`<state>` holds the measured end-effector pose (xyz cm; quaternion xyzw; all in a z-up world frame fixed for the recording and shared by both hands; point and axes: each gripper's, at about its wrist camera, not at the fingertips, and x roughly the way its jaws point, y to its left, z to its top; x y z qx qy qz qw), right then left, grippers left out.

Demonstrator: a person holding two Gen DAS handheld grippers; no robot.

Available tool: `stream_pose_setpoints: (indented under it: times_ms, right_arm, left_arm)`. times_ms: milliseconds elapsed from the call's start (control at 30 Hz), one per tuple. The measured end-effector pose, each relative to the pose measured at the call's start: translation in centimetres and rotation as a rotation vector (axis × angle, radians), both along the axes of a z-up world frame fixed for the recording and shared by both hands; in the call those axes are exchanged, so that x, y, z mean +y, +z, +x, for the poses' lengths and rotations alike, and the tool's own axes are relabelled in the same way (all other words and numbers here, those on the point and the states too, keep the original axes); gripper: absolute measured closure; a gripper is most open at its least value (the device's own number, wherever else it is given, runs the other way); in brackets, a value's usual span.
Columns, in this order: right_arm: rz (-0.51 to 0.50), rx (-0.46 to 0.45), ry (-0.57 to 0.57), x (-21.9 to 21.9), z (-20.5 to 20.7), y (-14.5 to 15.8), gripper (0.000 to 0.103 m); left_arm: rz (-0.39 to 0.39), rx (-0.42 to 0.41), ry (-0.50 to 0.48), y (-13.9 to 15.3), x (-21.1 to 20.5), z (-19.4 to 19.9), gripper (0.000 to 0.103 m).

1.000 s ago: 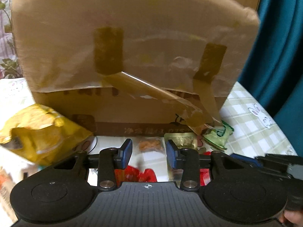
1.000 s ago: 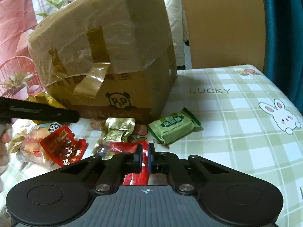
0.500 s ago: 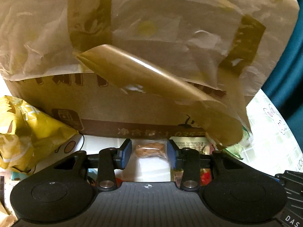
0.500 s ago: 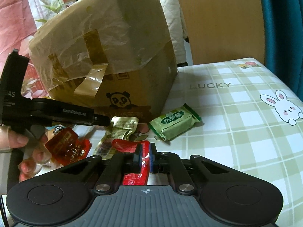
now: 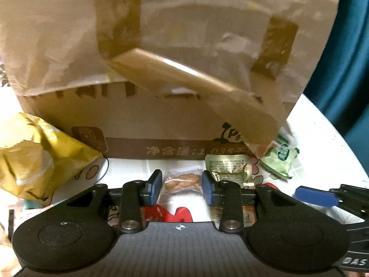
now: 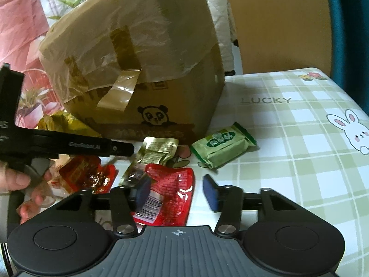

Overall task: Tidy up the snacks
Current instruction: 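Grasp the red sachet with right tool while left grasps a small clear nut packet, then carry both packets over the box and open both tools to drop them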

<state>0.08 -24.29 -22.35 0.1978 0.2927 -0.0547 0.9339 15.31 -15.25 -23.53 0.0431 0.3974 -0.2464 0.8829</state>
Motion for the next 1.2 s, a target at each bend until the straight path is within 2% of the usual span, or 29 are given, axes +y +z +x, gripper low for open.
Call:
stream_pose_setpoints:
  times_ms: [133,233,333,433,500,633,767,1033,1200]
  right_arm:
    - [-0.013,0.040,0.021,0.7,1.4,-0.1,0.045]
    - [-0.031,0.066,0.024,1.5,2.3,-0.2,0.037]
    - [-0.079,0.083,0.021,2.4,3.1,-0.1,0.036]
    - [-0.113,0.088,-0.002,2.5,3.8,-0.2,0.044]
    - [-0.151,0.099,-0.014,2.7,4.0,-0.2,0.057]
    - [-0.180,0.103,0.006,2.9,3.7,-0.3,0.059]
    - [-0.157,0.068,0.003,3.0,2.5,0.0,0.067]
    - [-0.162,-0.011,-0.016,2.6,0.1,2.0,0.068]
    - [-0.198,-0.095,-0.031,2.4,-1.4,4.8,0.067]
  left_arm:
    - [-0.015,-0.032,-0.004,1.1,0.6,-0.8,0.064]
    - [-0.030,-0.055,-0.005,1.8,1.0,-1.5,0.064]
    - [-0.042,-0.071,-0.011,2.4,1.2,-2.1,0.064]
    - [-0.054,-0.087,-0.014,2.8,1.4,-2.8,0.064]
    - [-0.062,-0.093,-0.014,3.6,1.3,-3.1,0.064]
    - [-0.079,-0.104,-0.008,4.4,1.5,-3.6,0.064]
    - [-0.095,-0.116,-0.008,5.5,2.8,-4.3,0.064]
    - [-0.123,-0.139,0.004,6.7,4.0,-5.1,0.064]
    - [-0.146,-0.187,0.013,8.5,5.3,-6.1,0.064]
